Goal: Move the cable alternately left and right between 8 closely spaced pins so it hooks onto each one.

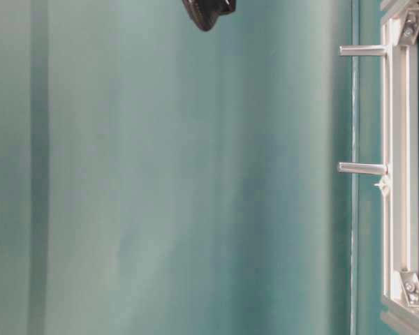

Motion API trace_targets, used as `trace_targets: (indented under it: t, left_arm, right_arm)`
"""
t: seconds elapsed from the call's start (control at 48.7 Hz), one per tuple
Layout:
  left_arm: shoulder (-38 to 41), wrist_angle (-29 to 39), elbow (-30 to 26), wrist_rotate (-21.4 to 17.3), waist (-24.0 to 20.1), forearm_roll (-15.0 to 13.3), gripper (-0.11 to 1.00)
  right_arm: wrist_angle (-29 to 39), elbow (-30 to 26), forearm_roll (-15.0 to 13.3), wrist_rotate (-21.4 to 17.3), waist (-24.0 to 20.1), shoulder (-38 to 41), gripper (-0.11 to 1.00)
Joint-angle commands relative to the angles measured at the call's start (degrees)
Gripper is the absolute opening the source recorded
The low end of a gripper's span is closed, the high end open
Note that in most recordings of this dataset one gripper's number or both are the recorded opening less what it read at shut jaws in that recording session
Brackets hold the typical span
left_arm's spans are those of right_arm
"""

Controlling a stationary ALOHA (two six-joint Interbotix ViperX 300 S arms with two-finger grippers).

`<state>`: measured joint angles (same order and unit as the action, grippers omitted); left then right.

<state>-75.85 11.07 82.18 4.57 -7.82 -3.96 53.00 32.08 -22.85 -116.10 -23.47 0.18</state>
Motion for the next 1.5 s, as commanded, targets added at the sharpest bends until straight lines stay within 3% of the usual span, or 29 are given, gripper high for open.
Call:
trace_targets:
  t: [0.0, 0.39, 1.026, 1.478]
  left_arm:
    - [0.7, -0.6, -0.5, 0.4, -0.2, 0.2, 0.0]
    - [0.7, -1.3, 0.0, 0.4, -0.2, 0.2, 0.0]
    - [0.7, -1.8, 0.4, 0.4, -0.2, 0.2, 0.0]
    - [0.7, -1.8, 0.4, 0.4, -0.3, 0.2, 0.0]
  right_arm:
    - [-0.2, -0.1, -0.3, -0.2, 0.8, -2.0, 0.14]
    - [-1.7, 0.2, -0.3, -2.9, 1.1, -2.2, 0.14]
    - [-1.8, 0.6, -0.3, -2.5, 2.1, -2.2, 0.14]
    - [-5.1, 4.6, -2.3, 0.4, 8.8, -4.9, 0.14]
